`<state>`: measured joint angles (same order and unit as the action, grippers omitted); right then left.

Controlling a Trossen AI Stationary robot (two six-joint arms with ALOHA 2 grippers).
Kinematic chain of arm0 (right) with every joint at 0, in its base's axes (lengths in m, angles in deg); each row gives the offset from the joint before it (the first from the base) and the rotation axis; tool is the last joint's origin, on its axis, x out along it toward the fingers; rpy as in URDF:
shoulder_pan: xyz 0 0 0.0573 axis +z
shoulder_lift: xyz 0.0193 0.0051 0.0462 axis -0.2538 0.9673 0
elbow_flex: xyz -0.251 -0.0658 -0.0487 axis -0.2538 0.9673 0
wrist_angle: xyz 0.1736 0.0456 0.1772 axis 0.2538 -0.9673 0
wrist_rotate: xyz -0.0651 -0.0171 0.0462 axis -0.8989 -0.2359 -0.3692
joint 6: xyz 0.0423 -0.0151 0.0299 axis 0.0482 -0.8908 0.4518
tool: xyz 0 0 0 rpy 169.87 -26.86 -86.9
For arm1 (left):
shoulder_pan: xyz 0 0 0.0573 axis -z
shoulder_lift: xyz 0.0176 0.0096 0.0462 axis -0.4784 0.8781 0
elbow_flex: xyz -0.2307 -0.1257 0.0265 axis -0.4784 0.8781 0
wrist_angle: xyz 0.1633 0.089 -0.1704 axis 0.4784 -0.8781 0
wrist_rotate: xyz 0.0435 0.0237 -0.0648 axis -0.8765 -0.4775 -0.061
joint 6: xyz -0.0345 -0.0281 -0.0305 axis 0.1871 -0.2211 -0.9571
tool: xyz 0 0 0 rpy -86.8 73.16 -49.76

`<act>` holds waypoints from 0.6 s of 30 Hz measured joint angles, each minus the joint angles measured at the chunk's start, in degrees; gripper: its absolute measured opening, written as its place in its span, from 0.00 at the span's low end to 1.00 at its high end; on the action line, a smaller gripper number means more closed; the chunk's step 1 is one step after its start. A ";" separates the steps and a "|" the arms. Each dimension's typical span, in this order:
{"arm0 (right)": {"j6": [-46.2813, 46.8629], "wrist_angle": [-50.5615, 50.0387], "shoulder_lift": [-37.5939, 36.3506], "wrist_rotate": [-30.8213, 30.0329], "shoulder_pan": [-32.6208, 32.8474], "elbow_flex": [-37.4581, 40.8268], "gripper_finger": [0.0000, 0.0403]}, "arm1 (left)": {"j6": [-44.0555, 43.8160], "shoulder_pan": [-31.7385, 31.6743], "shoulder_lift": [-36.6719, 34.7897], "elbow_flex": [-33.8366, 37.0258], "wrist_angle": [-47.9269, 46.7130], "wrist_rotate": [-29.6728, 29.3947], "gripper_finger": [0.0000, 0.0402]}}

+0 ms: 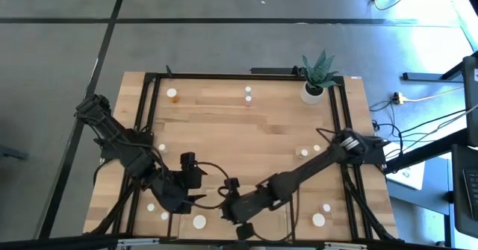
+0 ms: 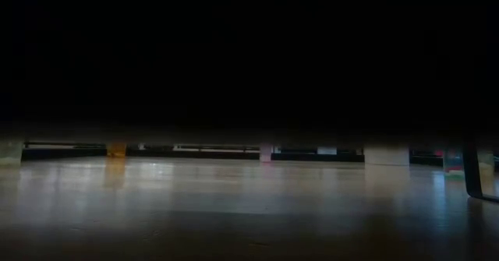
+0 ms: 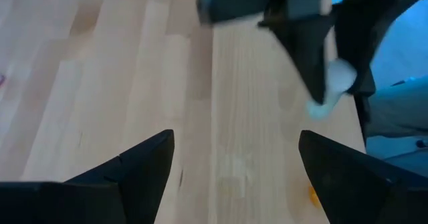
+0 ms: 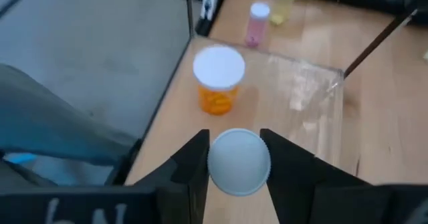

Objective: Pick and place medicine bottles onto shelf by color
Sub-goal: Put the bottom left blue pill bottle on the shelf

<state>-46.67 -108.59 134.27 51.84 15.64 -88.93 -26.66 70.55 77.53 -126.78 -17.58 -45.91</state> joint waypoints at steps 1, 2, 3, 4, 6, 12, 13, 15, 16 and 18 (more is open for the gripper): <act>0.00 -2.18 1.34 0.13 -0.15 -2.18 0.32 | -0.02 0.17 0.00 0.00 -0.02 0.00 0.79; 0.07 -3.97 2.85 0.52 -0.31 -4.41 0.32 | -0.02 0.36 0.00 0.00 -0.06 0.02 0.79; 0.22 -5.20 4.33 1.43 -0.51 -6.53 0.32 | -0.02 0.60 0.00 0.00 -0.04 0.02 0.79; 0.70 -7.12 5.55 1.99 -0.57 -8.44 0.32 | -0.02 0.81 0.00 0.00 -0.02 0.00 0.79; 1.46 -9.56 8.12 2.87 -0.71 -11.81 0.32 | -0.02 1.00 0.00 0.00 -0.08 0.02 0.79; 1.44 -11.93 13.24 4.96 -0.71 -16.85 0.32 | -0.02 1.32 0.00 0.00 -0.04 0.02 0.79; 1.45 -11.91 13.58 5.46 -0.71 -16.89 0.32 | -0.01 1.32 0.00 0.00 -0.07 0.01 0.79; 1.46 -11.76 14.10 5.80 -0.71 -16.89 0.32 | 0.00 1.34 0.00 0.00 -0.09 0.02 0.79; 1.42 -11.84 14.20 5.76 -0.71 -16.89 0.32 | 0.00 1.32 0.00 0.00 -0.07 0.02 0.79; 1.24 -11.50 14.38 5.76 -0.64 -16.89 0.32 | 0.00 1.32 -0.02 0.00 -0.09 0.02 0.79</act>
<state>-45.42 -120.09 148.65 57.60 14.99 -105.82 -26.67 71.87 77.50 -126.78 -17.67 -45.89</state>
